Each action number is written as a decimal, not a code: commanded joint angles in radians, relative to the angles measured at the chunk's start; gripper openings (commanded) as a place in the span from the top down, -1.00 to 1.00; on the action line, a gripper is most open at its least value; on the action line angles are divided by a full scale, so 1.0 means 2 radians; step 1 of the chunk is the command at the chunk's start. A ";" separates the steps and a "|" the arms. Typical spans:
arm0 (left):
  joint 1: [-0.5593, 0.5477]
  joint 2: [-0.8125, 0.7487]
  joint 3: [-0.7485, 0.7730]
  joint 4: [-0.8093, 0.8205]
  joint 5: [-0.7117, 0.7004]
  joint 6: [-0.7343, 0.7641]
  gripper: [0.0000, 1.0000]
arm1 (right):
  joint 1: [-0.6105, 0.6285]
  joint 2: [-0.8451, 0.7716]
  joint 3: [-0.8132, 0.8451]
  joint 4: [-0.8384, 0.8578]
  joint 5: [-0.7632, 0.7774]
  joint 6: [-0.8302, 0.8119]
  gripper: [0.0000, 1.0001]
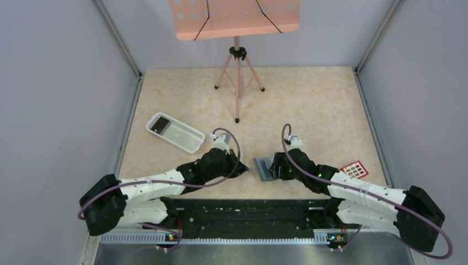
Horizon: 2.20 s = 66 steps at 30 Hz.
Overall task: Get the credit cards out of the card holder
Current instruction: Open the card holder at the center of the board.
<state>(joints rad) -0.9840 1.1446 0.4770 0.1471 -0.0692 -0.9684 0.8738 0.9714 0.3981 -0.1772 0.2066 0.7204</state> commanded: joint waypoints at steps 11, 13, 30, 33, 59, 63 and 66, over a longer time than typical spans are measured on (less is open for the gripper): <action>-0.001 -0.004 0.009 0.005 -0.018 0.007 1.00 | -0.017 -0.039 0.007 -0.060 0.043 -0.016 -0.11; -0.001 -0.004 0.008 0.004 -0.020 0.008 1.00 | -0.019 -0.044 0.006 -0.067 0.046 -0.015 -0.11; 0.000 -0.033 0.026 -0.071 -0.089 0.031 0.99 | -0.023 -0.071 0.059 -0.121 0.026 -0.014 -0.04; 0.000 -0.044 0.033 -0.105 -0.106 0.030 0.85 | -0.023 -0.086 0.078 -0.120 0.006 -0.020 0.04; 0.000 0.039 0.070 -0.036 -0.002 0.014 0.31 | -0.033 0.017 0.074 0.071 -0.136 0.012 0.52; 0.000 0.041 0.066 -0.034 -0.005 0.013 0.31 | -0.033 0.041 0.067 0.085 -0.141 0.019 0.52; 0.000 0.041 0.063 -0.034 -0.003 0.012 0.31 | -0.032 0.059 0.057 0.098 -0.140 0.018 0.51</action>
<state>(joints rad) -0.9836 1.2270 0.5858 0.0208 -0.0841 -0.9405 0.8196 1.0485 0.4938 -0.0540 -0.0639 0.7433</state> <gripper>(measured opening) 0.344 0.243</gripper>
